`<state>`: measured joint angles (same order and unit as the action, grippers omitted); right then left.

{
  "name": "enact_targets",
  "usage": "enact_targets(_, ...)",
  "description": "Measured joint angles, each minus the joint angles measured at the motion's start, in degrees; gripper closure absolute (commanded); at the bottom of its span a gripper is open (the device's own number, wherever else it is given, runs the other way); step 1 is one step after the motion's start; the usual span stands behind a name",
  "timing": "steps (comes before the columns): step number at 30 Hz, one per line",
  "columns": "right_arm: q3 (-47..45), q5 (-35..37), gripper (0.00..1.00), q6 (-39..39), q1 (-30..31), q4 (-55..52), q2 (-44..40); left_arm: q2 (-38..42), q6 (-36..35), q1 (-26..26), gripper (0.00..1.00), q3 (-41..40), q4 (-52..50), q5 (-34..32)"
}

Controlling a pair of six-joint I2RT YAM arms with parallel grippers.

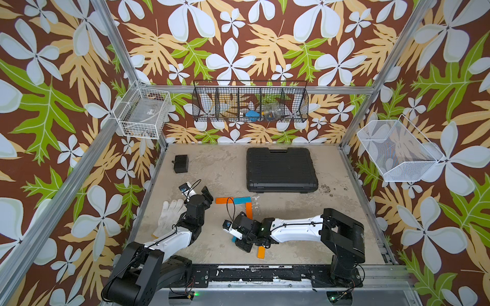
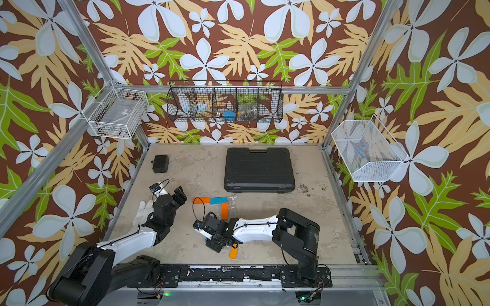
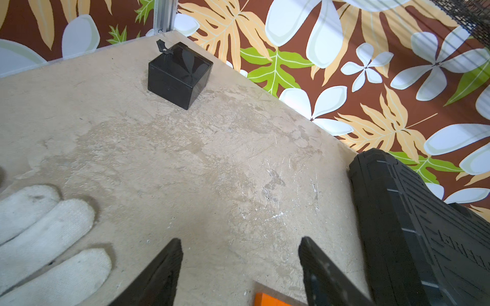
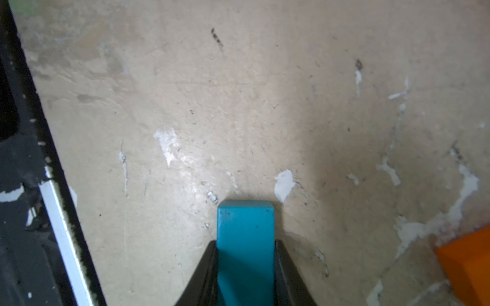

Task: Assemble the number 7 with building blocks
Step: Assemble the building block at the center of the board.

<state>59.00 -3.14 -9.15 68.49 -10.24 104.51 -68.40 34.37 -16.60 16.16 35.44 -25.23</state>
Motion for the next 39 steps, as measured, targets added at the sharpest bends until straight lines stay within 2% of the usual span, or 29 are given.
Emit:
enact_targets(11, -3.3, 9.8, 0.94, -21.4, 0.0, -3.4, -6.0, -3.1, 0.0, 0.0, 0.28, 1.9, -0.5, 0.7)
enact_targets(16, -4.0, 12.1, 0.94, -31.0, 0.0, -7.5, -6.0, -3.1, 0.0, 0.0, 0.28, 1.9, -0.5, 0.9)
enact_targets(22, -3.8, 15.0, 0.96, -40.5, 0.0, -7.3, -4.3, -3.1, 0.0, 0.0, 0.28, 1.9, -0.5, 1.1)
enact_targets(31, 0.0, 17.8, 0.98, -49.2, 0.0, -9.8, -0.7, -3.0, 0.0, 0.0, 0.27, 1.9, -0.5, 1.1)
enact_targets(39, 0.5, 20.4, 0.98, -53.7, -1.1, -12.2, -0.3, -2.9, 0.0, 0.0, 0.28, 1.9, -0.5, 1.3)
